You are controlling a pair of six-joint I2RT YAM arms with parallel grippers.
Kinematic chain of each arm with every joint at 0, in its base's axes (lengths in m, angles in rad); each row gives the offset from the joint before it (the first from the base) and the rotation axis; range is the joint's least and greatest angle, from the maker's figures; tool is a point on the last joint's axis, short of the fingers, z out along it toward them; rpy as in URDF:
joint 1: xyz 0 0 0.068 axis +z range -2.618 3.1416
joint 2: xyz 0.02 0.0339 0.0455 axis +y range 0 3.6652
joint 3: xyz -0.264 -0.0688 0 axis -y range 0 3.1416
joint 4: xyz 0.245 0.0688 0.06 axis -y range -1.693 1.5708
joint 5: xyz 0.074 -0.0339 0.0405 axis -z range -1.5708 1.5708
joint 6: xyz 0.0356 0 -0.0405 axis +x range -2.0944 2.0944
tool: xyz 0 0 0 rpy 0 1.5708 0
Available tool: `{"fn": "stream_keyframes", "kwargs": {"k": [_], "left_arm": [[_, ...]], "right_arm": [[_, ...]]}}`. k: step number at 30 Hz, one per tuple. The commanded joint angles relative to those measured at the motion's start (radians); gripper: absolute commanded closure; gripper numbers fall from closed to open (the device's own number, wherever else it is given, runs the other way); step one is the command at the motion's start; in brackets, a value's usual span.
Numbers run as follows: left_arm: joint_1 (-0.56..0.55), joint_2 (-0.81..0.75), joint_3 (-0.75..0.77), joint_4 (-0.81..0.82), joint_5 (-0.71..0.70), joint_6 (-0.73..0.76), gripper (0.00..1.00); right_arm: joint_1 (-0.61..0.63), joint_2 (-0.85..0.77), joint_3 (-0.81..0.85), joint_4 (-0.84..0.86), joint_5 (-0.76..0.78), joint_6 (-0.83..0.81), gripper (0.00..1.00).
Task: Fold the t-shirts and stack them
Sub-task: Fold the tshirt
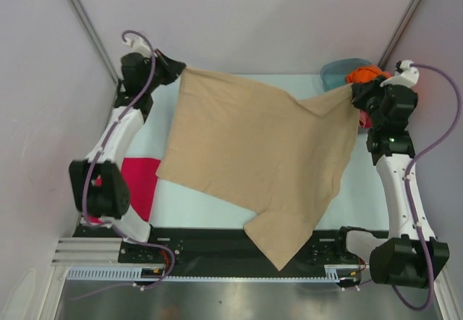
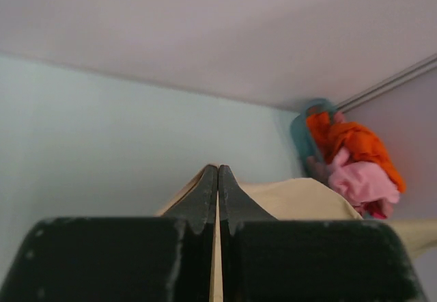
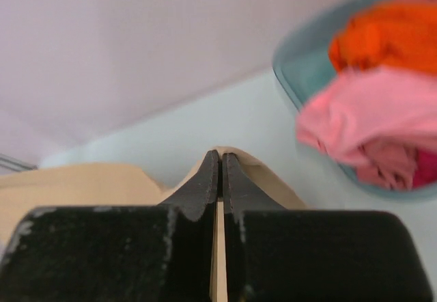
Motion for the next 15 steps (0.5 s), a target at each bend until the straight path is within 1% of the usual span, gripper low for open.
{"fn": "stream_keyframes", "kwargs": {"k": [1, 2, 4, 5, 6, 8, 9, 12, 13, 15], "left_arm": [[0.007, -0.242, 0.091, -0.054, -0.050, 0.096, 1.00], [0.007, -0.322, 0.105, -0.100, -0.065, 0.106, 1.00], [0.007, -0.400, 0.143, -0.166, -0.099, 0.136, 1.00], [0.007, -0.436, 0.155, -0.185, -0.111, 0.146, 1.00], [0.007, -0.504, 0.169, -0.202, -0.122, 0.158, 1.00], [0.007, -0.570, 0.206, -0.245, -0.163, 0.170, 1.00], [0.007, -0.634, 0.220, -0.258, -0.180, 0.179, 1.00], [0.007, -0.735, 0.292, -0.323, -0.238, 0.205, 1.00], [0.007, -0.759, 0.333, -0.350, -0.248, 0.210, 1.00], [0.007, -0.799, 0.368, -0.373, -0.277, 0.221, 1.00]], "right_arm": [[-0.005, -0.074, 0.170, 0.014, -0.017, -0.002, 1.00], [-0.005, -0.083, 0.239, 0.006, -0.014, 0.000, 1.00], [-0.005, -0.103, 0.306, -0.010, -0.011, 0.004, 1.00], [-0.005, -0.107, 0.337, -0.014, -0.011, 0.012, 1.00], [-0.005, -0.113, 0.404, -0.021, -0.016, 0.016, 1.00], [-0.005, -0.129, 0.464, -0.030, -0.030, 0.029, 1.00], [-0.005, -0.135, 0.529, -0.037, -0.033, 0.030, 1.00], [-0.005, -0.170, 0.607, -0.053, -0.039, 0.030, 1.00], [-0.005, -0.181, 0.651, -0.055, -0.039, 0.029, 1.00], [-0.005, -0.213, 0.686, -0.064, -0.037, 0.027, 1.00]]}}
